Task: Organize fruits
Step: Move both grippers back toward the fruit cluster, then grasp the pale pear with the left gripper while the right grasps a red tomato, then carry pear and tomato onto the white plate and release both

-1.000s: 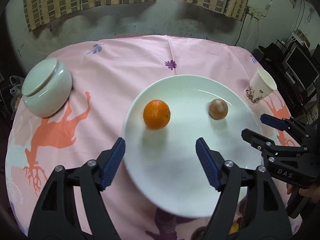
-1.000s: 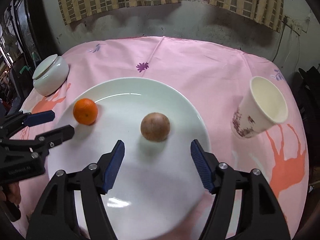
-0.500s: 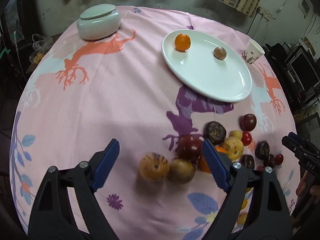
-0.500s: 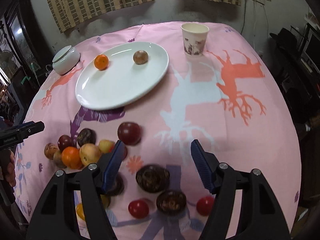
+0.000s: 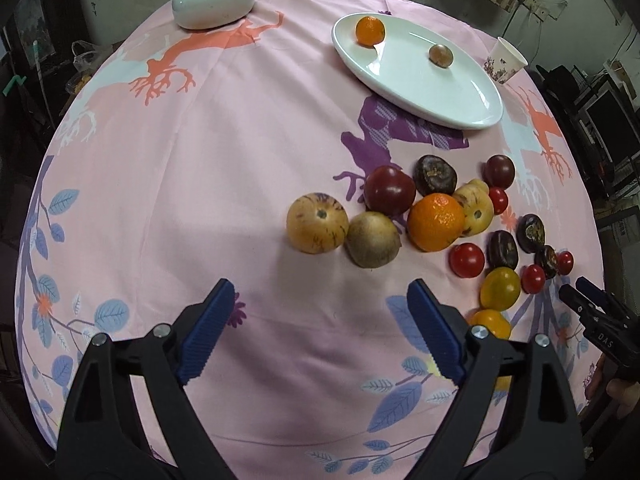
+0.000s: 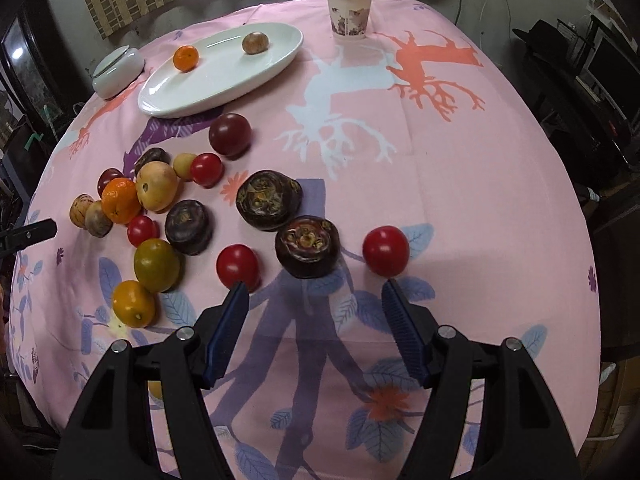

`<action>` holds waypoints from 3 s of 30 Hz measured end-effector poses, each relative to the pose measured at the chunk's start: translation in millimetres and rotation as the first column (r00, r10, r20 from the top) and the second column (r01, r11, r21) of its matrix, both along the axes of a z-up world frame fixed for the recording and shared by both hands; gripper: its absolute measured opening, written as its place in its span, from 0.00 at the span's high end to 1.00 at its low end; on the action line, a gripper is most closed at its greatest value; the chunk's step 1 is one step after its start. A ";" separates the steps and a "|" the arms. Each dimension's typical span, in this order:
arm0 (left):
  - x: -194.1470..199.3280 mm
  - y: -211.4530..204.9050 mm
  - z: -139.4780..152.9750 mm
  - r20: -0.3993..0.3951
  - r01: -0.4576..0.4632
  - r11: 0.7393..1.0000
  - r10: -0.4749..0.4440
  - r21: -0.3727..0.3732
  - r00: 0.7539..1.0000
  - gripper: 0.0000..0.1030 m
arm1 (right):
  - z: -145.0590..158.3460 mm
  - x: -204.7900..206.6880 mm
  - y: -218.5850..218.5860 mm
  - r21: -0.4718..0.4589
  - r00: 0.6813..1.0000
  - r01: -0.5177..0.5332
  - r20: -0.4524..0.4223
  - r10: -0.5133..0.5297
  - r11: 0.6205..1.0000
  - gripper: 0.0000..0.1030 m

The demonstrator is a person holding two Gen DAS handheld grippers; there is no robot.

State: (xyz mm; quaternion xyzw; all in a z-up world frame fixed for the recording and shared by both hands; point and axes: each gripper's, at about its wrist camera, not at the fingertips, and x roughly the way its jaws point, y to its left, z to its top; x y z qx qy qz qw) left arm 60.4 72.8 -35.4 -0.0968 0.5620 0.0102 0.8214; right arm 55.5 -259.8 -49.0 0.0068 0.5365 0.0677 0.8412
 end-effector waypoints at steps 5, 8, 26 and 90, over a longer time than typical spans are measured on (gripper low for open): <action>-4.2 1.3 -1.8 -0.009 0.004 1.000 -0.004 0.006 1.000 0.13 | -6.8 13.0 2.5 -0.012 1.000 0.004 -0.002 -0.004 1.000 0.33; -3.2 4.2 -2.1 -0.008 -0.003 1.000 0.003 0.006 1.000 0.13 | -9.8 21.1 6.5 -0.028 1.000 -0.004 0.009 0.005 1.000 0.35; 6.7 9.3 -19.7 -0.058 -0.023 1.000 0.024 0.008 0.998 0.13 | -11.2 27.2 -36.9 -0.014 0.999 0.024 -0.035 -0.025 1.000 0.53; 85.3 15.2 -33.9 0.031 0.035 0.999 -0.037 0.039 0.999 0.39 | 11.9 72.0 -10.0 0.100 0.999 -0.025 -0.019 0.027 0.995 0.69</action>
